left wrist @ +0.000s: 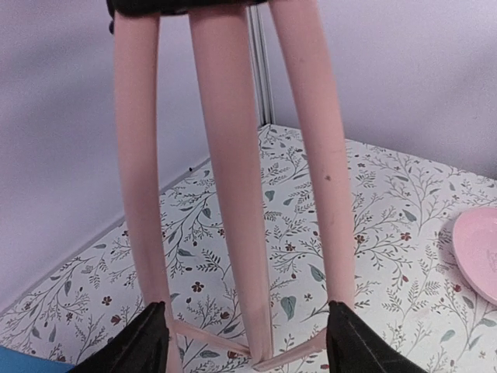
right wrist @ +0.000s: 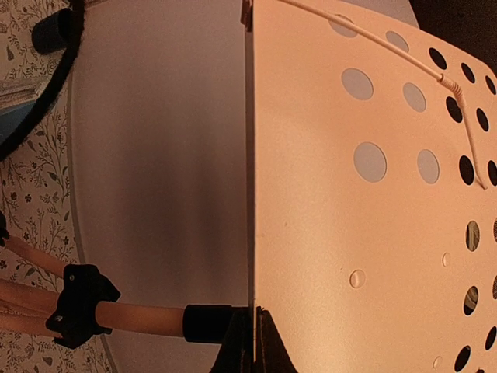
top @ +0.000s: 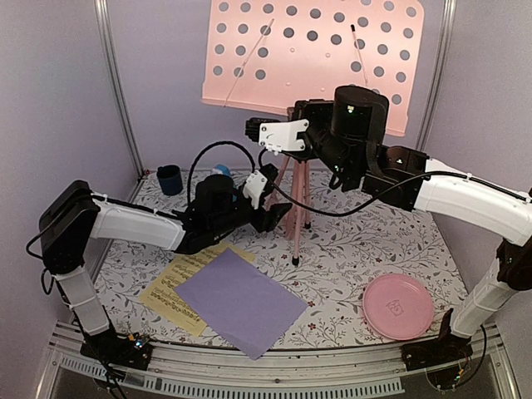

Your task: Set up the instrument practice props

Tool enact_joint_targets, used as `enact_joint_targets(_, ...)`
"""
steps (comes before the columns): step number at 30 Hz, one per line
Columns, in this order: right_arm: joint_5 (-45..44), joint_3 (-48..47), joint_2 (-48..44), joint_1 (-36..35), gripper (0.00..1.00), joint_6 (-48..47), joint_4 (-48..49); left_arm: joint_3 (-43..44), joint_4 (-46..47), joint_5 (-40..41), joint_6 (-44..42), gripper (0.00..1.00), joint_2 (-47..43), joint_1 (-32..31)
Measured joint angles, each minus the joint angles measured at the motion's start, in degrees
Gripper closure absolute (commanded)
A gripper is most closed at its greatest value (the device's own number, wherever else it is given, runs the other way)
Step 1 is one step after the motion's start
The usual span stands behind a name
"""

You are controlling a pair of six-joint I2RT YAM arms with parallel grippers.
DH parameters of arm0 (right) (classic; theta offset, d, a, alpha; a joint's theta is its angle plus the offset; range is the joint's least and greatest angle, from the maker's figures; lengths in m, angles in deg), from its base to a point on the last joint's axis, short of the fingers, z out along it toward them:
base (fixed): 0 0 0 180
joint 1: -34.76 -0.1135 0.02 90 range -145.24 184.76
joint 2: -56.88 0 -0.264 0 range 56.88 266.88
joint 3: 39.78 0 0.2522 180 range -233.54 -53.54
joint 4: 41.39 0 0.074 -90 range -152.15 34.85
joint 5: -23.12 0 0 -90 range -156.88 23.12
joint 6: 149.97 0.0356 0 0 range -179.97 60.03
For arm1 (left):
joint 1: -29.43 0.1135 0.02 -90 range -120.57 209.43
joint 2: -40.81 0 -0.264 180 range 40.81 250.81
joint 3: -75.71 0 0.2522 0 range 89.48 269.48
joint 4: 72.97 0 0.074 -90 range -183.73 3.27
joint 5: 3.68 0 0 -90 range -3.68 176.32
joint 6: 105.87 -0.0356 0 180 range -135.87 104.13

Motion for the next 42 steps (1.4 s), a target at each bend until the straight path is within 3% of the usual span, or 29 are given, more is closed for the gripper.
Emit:
enact_joint_targets(13,0.9,-2.4,2.9,0.8,1.0,-2.5,-1.9,-3.7,0.3,-1.6,3.5,0.3,-5.2,2.2)
enact_joint_targets(24,1.5,-2.9,3.4,1.3,0.99,-2.5,-2.1,2.1,-2.2,-2.0,3.3,0.35,1.4,4.5)
enact_joint_targets(35,2.5,-3.1,3.4,2.3,0.95,-2.7,-1.6,11.2,-4.9,-1.7,-1.5,0.67,7.0,4.9)
enact_joint_targets(42,2.7,-3.1,3.6,2.5,0.94,-2.7,-1.1,12.2,-5.9,-1.9,-3.3,0.84,8.4,5.0)
